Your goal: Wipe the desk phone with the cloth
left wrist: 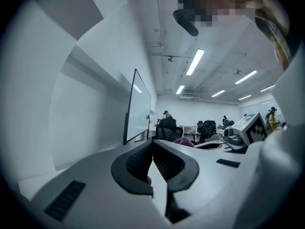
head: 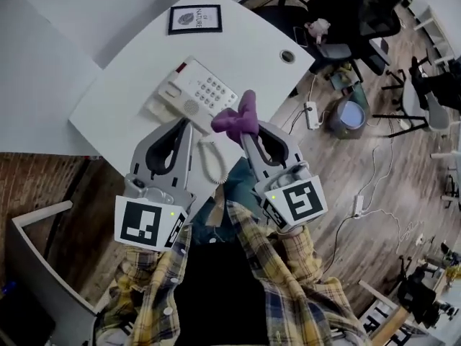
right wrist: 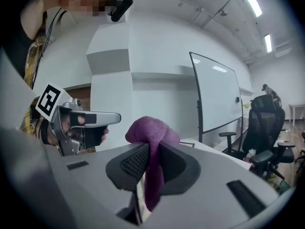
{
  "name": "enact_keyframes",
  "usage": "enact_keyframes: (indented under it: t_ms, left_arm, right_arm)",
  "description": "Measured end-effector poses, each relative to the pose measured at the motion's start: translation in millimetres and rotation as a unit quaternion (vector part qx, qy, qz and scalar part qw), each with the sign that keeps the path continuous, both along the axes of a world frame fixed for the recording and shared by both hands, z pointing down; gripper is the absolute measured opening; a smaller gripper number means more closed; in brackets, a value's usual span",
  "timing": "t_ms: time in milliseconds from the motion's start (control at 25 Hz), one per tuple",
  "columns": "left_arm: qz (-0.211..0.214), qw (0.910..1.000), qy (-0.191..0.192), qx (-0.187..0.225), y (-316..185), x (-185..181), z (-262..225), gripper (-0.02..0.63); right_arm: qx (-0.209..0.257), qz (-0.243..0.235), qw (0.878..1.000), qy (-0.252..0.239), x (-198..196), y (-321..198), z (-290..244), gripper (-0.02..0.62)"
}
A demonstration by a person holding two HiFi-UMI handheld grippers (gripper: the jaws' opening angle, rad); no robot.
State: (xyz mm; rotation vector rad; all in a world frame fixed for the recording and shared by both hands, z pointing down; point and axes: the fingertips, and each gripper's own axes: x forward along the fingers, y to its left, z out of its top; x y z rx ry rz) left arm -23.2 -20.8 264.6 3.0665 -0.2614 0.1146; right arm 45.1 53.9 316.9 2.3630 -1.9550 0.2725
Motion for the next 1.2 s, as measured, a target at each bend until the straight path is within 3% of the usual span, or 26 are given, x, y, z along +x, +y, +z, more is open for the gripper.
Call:
enact_keyframes:
  t_ms: [200,360,760,920,1200]
  left_arm:
    - [-0.083,0.9964,-0.014,-0.001,-36.9,9.1,5.0,0.016]
    - [-0.167,0.9856,-0.022,-0.004,-66.4,5.8,9.8,0.017]
    - [-0.350,0.9362,-0.023,-0.019,-102.8,-3.1,5.4,0.015]
    - [-0.398,0.9171,-0.014,-0.021,-106.0,-0.2,0.4,0.017]
    - [-0.434,0.9004,-0.005,-0.022,-104.5,2.2,2.0,0.017]
  right_arm:
    - [-0.003,-0.084,0.996,-0.009,27.3,-57.8,5.8,0.060]
    - [-0.008,-0.153,0.988,-0.018,43.1,-98.7,14.1,0.060]
    - [-0.020,-0.319,0.947,-0.002,61.6,-160.6,3.8,0.060]
    - [-0.018,-0.358,0.933,-0.002,73.4,-171.7,1.5,0.060]
    - [-0.014,-0.397,0.918,0.005,76.7,-181.2,0.9,0.060]
